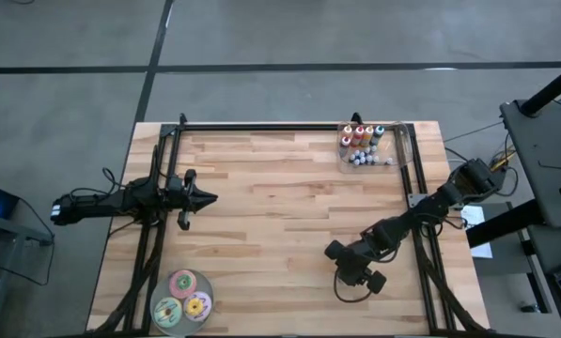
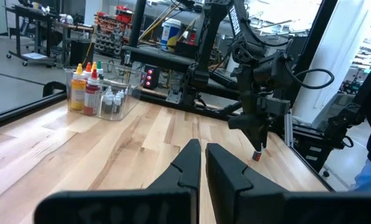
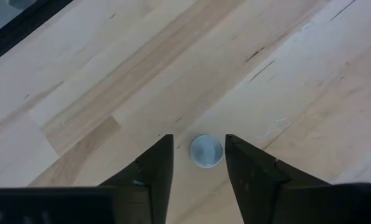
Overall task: Pick & Place food coloring
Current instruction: Put small red food coloring bottle into the bin
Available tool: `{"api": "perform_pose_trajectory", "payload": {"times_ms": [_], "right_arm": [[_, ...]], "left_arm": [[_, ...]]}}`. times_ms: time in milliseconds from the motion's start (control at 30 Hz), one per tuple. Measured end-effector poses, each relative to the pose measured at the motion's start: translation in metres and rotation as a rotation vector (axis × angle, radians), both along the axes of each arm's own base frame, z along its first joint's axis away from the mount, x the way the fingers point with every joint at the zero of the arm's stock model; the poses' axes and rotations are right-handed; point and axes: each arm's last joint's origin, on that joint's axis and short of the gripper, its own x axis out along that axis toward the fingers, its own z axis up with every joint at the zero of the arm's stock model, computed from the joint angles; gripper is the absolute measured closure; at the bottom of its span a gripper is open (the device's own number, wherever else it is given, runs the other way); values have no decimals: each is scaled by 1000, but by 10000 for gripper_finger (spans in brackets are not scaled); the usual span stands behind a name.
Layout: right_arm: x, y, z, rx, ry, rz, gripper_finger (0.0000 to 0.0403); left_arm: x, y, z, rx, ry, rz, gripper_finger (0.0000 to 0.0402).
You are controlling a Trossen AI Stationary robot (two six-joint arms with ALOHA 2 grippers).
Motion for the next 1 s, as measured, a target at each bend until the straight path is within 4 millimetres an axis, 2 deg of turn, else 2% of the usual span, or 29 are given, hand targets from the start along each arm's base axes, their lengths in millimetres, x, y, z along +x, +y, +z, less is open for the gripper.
{"api": "perform_pose_trajectory", "payload": {"times_ms": [700, 867, 1000], "right_arm": [[0, 0, 0, 1, -5, 1, 345], [2, 1, 3, 3, 9, -18, 350], [8, 3, 14, 10, 6, -31, 349]], "left_arm": [[0, 0, 0, 0, 0, 0, 402], [0, 0, 0, 0, 0, 0, 402], [0, 0, 0, 0, 0, 0, 402]]}}
